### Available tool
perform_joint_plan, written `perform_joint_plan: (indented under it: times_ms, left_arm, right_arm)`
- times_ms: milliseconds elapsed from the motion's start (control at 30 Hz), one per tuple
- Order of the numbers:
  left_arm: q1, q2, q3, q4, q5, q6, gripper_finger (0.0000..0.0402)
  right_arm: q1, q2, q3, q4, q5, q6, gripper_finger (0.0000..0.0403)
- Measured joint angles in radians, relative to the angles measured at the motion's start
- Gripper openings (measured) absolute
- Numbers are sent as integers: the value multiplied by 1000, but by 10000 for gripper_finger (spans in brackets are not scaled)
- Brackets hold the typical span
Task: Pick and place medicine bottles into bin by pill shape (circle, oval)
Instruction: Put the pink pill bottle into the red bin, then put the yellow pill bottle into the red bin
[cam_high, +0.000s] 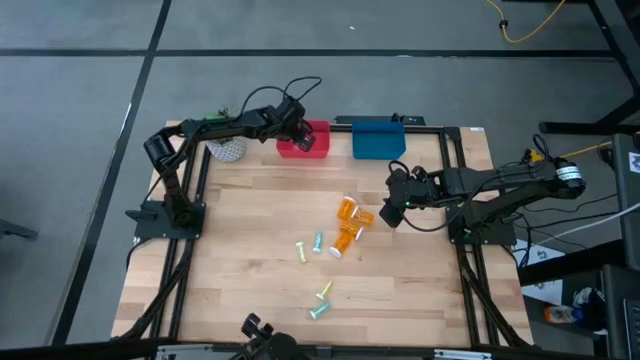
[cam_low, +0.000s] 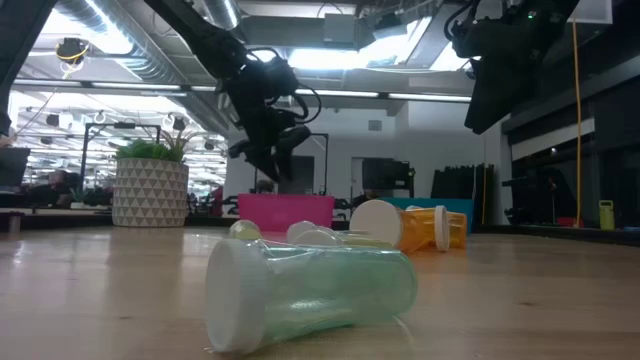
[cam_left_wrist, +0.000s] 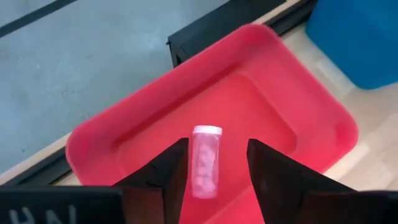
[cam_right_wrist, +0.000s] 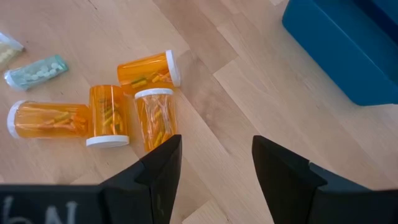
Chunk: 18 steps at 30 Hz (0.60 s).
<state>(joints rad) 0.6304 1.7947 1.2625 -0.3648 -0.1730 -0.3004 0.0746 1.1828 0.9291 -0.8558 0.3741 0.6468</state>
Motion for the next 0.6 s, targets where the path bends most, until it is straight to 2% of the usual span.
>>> perform_joint_plan:
  times_ms: [200,433,600]
  left_arm:
    - [-2,0,0,10,16,-29,169]
    - [-81,0,0,8,221,-31,166]
    - [-196,-1,0,-40,269,-61,166]
  right_arm:
    - [0,0,0,0,0,-1,198]
    - [0,0,0,-1,-10,-1,198]
    - [0,0,0,-11,-10,-1,198]
